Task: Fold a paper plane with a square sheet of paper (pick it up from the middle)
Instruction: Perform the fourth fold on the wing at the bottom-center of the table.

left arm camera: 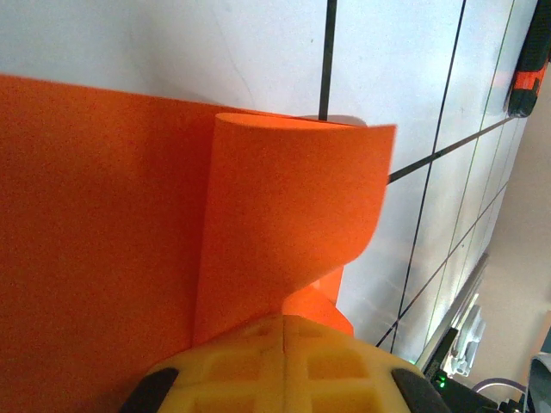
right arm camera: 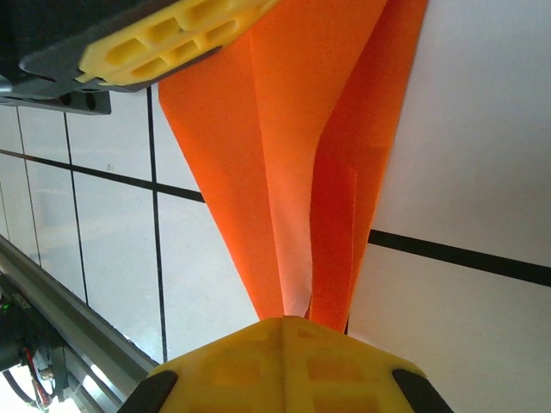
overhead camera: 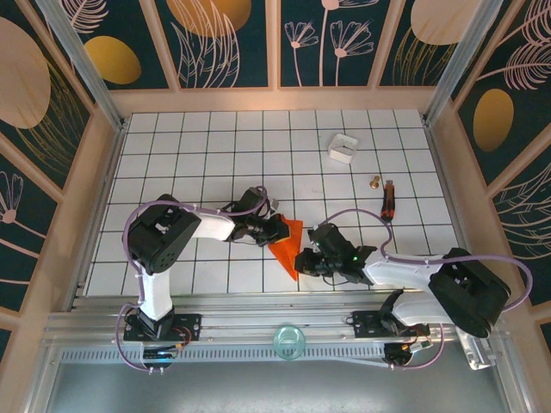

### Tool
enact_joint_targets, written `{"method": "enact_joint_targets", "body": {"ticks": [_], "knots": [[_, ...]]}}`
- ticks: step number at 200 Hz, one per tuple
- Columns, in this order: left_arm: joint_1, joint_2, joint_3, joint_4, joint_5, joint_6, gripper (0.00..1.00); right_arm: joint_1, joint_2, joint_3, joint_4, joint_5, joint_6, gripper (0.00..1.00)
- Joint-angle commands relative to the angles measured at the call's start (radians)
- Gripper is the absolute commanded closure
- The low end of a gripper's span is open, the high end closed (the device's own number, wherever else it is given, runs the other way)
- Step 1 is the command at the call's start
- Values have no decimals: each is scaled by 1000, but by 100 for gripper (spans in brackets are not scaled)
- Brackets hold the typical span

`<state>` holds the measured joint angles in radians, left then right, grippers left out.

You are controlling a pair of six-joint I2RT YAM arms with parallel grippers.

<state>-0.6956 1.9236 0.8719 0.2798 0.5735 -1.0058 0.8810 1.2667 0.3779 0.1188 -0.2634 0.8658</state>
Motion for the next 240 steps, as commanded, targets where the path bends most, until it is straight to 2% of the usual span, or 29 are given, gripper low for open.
{"method": "enact_joint_targets", "body": {"ticks": [1,240], "knots": [[11,55,-10,-81,-70,32,99,6,10,-18,21,-5,-1,94],[11,55,-11,-82,-71,32,99,7,58,-46,31,-10,-14,96]]}}
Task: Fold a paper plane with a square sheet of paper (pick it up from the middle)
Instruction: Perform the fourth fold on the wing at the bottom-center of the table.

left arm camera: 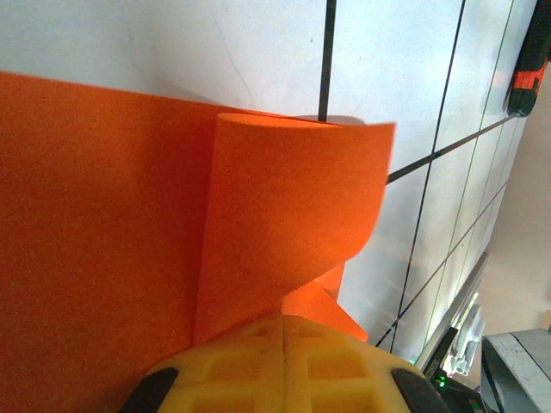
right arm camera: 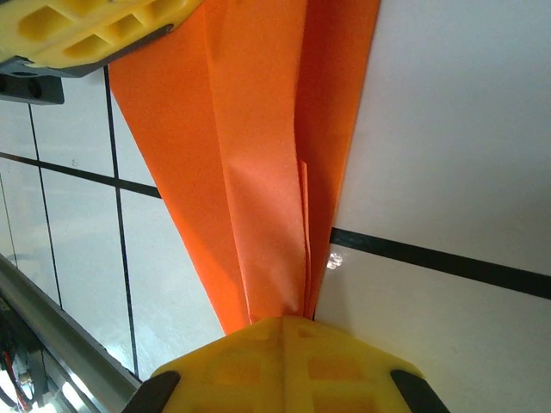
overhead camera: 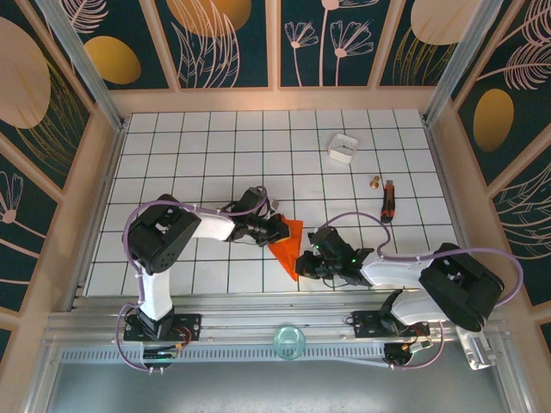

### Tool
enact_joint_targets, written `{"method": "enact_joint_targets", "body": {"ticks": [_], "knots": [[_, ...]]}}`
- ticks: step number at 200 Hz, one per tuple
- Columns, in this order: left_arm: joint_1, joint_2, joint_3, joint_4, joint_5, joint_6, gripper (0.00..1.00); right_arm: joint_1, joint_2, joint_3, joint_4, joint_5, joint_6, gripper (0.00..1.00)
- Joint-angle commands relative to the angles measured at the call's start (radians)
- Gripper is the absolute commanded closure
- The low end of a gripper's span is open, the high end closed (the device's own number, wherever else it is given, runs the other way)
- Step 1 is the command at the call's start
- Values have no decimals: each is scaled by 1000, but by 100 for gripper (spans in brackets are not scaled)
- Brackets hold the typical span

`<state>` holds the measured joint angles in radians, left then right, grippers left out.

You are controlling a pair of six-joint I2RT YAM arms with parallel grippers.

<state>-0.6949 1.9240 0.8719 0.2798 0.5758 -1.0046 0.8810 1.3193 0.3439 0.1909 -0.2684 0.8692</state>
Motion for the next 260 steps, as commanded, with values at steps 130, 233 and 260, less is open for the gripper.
{"method": "enact_joint_targets", "body": {"ticks": [130,233,260], "knots": [[10,56,-11,-87,-74,31,99,7,-58,48,-45,-46,-48,93],[10,62,-8,-88,-74,32,99,16,-158,73,-115,-11,-86,92],[11,64,-8,-88,-75,31,99,35,-98,113,-111,-20,-103,92]]}}
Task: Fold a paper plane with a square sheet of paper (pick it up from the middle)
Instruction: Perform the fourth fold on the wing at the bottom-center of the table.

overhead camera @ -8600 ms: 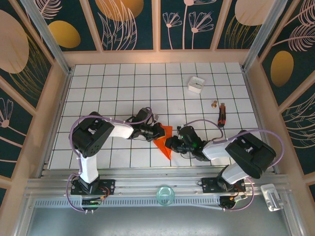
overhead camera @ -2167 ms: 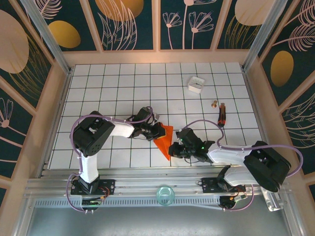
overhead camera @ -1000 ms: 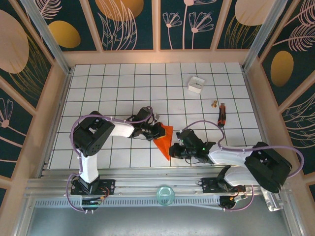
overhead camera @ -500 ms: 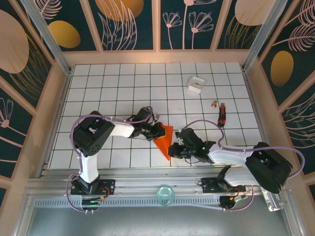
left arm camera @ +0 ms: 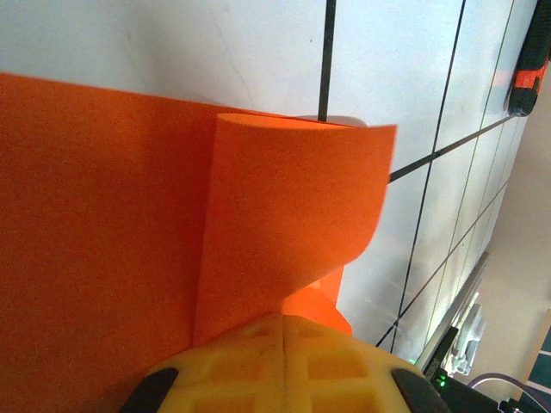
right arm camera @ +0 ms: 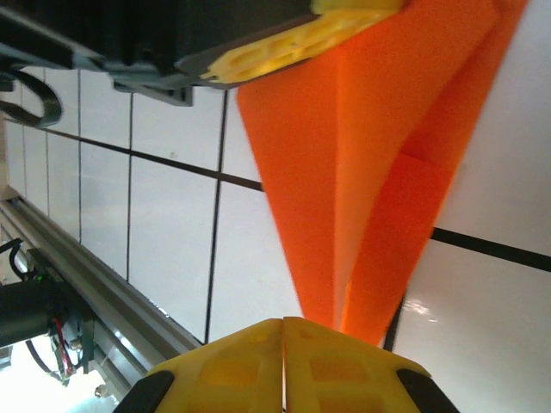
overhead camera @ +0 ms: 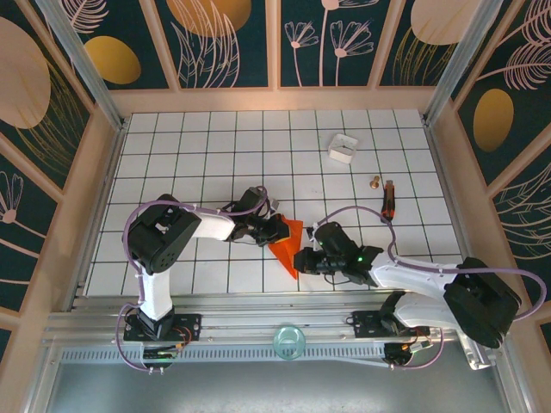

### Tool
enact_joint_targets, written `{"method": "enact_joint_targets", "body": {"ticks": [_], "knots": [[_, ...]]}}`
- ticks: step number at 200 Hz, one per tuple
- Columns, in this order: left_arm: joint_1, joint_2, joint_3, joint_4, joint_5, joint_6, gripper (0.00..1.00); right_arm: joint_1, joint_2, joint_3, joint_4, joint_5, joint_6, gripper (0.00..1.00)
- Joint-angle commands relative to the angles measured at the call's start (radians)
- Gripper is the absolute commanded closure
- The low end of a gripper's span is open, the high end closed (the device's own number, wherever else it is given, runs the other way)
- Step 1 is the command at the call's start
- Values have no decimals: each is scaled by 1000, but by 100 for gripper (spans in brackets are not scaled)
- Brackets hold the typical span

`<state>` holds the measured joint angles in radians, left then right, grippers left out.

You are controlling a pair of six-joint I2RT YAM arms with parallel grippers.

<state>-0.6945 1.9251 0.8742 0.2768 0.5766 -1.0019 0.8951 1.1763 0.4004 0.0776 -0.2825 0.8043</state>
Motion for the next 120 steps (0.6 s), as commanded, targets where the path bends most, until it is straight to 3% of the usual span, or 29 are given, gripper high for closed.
{"method": "enact_joint_targets", "body": {"ticks": [1,120], "knots": [[9,63,-10,-85,-76,29,99,22,47,57,2,-6,-38,92],[10,60,-10,-88,-74,31,99,15,145,10,37,5,-31,95]]}}
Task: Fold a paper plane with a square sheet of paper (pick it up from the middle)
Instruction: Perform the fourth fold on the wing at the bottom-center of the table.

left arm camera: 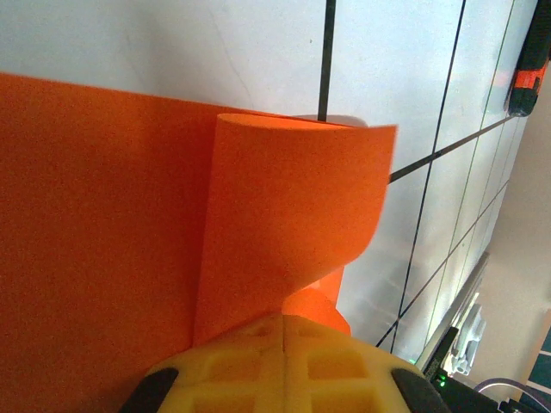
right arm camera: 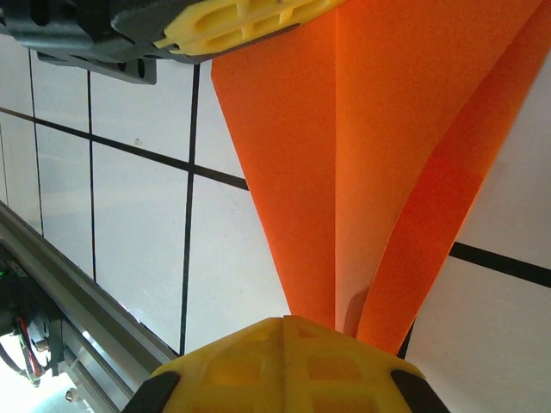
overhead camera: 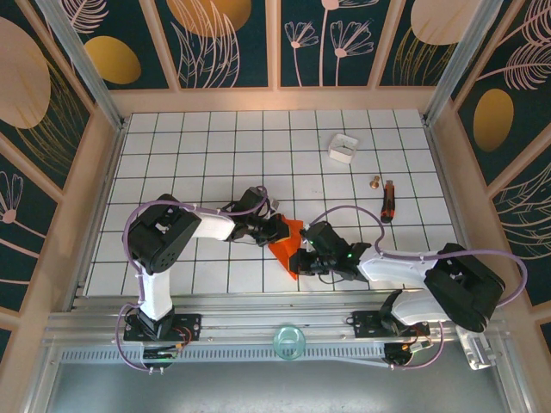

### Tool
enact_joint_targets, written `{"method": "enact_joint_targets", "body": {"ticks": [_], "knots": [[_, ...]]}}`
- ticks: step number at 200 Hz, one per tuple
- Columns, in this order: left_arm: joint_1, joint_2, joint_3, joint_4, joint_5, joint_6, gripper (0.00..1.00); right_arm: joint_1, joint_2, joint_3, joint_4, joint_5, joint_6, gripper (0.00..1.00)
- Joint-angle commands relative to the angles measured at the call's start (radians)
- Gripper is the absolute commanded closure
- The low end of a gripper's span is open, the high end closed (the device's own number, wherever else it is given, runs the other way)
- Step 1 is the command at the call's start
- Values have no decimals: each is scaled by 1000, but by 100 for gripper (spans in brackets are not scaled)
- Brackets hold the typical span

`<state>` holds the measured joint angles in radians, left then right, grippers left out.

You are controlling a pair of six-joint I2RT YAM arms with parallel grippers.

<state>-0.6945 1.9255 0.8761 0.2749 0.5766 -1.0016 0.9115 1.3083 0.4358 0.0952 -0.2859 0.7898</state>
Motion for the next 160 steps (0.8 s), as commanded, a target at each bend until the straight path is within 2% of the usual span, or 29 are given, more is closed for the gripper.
{"method": "enact_joint_targets", "body": {"ticks": [1,102,160], "knots": [[10,59,-12,-86,-75,30,99,-2,14,-25,19,8,-16,95],[11,64,-12,-83,-72,29,99,5,44,-69,53,2,9,96],[11,64,-10,-89,-79,27,99,40,52,-90,4,14,30,97]]}}
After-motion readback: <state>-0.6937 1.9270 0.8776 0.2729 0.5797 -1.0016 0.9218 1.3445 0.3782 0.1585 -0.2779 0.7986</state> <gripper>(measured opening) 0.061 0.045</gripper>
